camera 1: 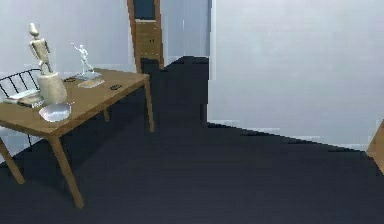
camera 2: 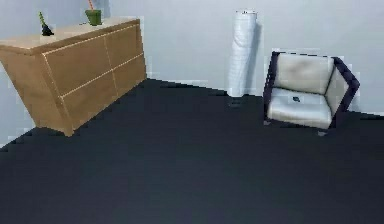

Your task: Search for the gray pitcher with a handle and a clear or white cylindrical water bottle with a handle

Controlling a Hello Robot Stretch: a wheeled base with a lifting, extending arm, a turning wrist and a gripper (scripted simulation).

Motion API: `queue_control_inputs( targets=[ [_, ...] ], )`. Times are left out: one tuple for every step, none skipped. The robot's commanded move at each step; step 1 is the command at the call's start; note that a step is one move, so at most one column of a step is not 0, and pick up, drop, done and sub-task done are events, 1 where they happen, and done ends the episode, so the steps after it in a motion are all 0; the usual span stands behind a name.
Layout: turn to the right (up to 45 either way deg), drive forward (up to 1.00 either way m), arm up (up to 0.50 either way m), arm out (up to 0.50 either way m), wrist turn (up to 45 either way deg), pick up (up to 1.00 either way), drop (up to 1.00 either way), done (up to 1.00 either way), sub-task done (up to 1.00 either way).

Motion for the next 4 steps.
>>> queue_control_inputs(
  targets=[
    [0.0, 1.00, 0.00, 0.00, 0.0, 0.00, 0.00, 0.00, 0.00],
    [0.0, 1.00, 0.00, 0.00, 0.0, 0.00, 0.00, 0.00, 0.00],
    [-18.0, 0.00, 0.00, 0.00, 0.0, 0.00, 0.00, 0.00, 0.00],
    [0.0, 1.00, 0.00, 0.00, 0.0, 0.00, 0.00, 0.00, 0.00]
  ],
)
